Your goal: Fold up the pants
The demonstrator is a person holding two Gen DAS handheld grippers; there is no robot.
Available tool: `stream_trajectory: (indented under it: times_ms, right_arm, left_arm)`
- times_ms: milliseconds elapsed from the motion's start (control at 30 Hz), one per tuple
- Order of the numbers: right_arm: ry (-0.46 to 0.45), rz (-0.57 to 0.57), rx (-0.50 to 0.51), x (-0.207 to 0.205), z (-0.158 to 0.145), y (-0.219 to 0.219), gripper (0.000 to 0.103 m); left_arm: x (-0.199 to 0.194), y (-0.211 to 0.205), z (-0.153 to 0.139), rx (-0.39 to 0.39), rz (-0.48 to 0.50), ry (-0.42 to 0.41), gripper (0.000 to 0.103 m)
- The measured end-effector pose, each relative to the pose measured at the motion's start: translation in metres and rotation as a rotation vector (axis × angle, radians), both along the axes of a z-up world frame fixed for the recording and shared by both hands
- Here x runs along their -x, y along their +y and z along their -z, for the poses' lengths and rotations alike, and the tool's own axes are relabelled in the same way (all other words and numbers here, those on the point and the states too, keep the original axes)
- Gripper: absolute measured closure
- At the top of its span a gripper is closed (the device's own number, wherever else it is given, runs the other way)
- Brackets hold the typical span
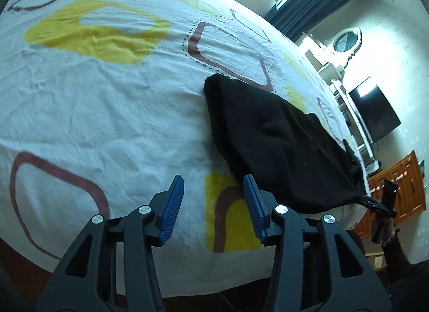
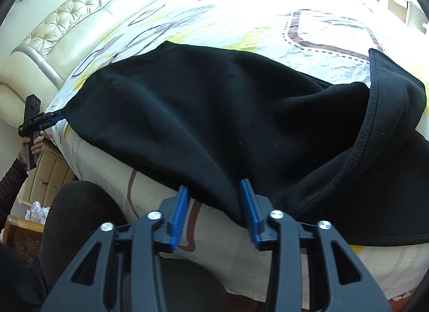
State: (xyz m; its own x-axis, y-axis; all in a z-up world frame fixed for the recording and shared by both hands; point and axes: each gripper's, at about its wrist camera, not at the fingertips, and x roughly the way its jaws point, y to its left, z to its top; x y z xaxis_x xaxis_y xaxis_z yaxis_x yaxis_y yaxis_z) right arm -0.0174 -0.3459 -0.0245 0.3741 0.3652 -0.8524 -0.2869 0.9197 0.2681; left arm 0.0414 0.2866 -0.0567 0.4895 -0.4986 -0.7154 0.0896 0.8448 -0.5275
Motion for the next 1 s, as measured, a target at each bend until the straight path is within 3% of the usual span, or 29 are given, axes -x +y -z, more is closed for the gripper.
stream_trajectory:
  times_ms: [133,333,400,500,600,767,933,1000]
  right_arm:
    - [-0.023,0.005,-0.009,0.008,-0.007,0.002,0.052]
    - [-0.062,0.113,-0.087,0.022,-0.027,-0.027,0.05]
    - [-0.094,0.181,-0.095,0.028,-0.034,-0.043,0.04]
    - [-0.098,0.265,-0.148,0.029,-0.035,-0.063,0.039]
    - [-0.075,0.326,-0.198,0.024,-0.028,-0.075,0.039]
    - [-0.056,0.331,-0.218,0.024,-0.025,-0.075,0.039]
    - [-0.067,0.312,-0.22,0.024,-0.03,-0.071,0.039]
    - [-0.062,0.304,-0.216,0.022,-0.027,-0.069,0.039]
  left_arm:
    - [0.005,-0.022,0.013,0.105,-0.057,0.057,0.058]
    - [0.013,-0.009,0.029,0.303,-0.334,0.127,0.058]
    - [0.023,-0.003,0.027,0.328,-0.387,0.129,0.057]
    - [0.033,-0.008,0.025,0.364,-0.407,0.139,0.048]
    - [0.026,-0.026,0.02,0.296,-0.392,0.134,0.048]
    - [0.003,-0.044,0.024,0.175,-0.395,0.138,0.046]
    - [0.015,-0.043,0.016,0.194,-0.436,0.14,0.046]
    - [0.026,-0.04,0.013,0.267,-0.465,0.125,0.046]
